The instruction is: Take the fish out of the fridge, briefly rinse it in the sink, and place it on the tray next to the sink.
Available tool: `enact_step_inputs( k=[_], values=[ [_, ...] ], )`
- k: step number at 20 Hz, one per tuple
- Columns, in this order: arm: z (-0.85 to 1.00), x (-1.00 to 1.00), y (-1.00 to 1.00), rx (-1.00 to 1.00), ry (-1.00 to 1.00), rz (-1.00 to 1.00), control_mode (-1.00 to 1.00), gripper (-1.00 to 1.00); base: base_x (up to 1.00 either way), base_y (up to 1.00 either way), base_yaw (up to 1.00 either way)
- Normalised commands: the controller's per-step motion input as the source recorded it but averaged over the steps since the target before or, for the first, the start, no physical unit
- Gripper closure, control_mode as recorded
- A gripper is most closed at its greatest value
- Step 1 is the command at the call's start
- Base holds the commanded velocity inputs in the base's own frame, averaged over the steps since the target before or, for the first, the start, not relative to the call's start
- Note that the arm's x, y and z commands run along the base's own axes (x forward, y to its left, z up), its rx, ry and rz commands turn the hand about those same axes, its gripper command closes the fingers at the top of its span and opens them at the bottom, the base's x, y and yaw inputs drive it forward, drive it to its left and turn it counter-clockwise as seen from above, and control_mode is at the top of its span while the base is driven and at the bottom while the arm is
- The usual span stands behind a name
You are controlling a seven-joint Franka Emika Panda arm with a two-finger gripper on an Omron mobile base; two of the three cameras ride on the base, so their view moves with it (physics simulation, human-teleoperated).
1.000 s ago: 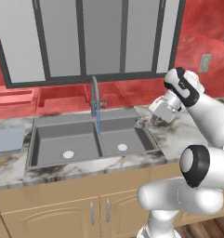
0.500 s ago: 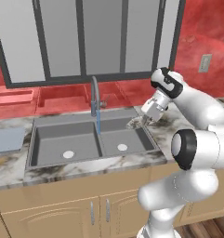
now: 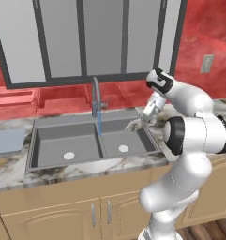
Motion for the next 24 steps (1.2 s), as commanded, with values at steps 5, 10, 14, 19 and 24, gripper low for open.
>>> enact_step_inputs(
  k=[5, 10, 14, 19, 24],
  values=[
    [0.00, 0.02, 0.03, 0.15, 0.00, 0.03, -1.00, 1.00, 0.00, 0.00, 0.00],
    [-0.02, 0.07, 0.00, 0.22, 0.00, 0.00, -1.00, 1.00, 0.00, 0.00, 0.00],
    [-0.02, 0.00, 0.00, 0.19, -0.02, 0.00, -1.00, 1.00, 0.00, 0.00, 0.00],
    [0.00, 0.05, 0.17, 0.00, 0.00, 0.00, -1.00, 1.00, 0.00, 0.00, 0.00],
    [0.00, 0.21, 0.38, -0.05, 0.00, 0.00, -1.00, 1.00, 0.00, 0.00, 0.00]
  ],
)
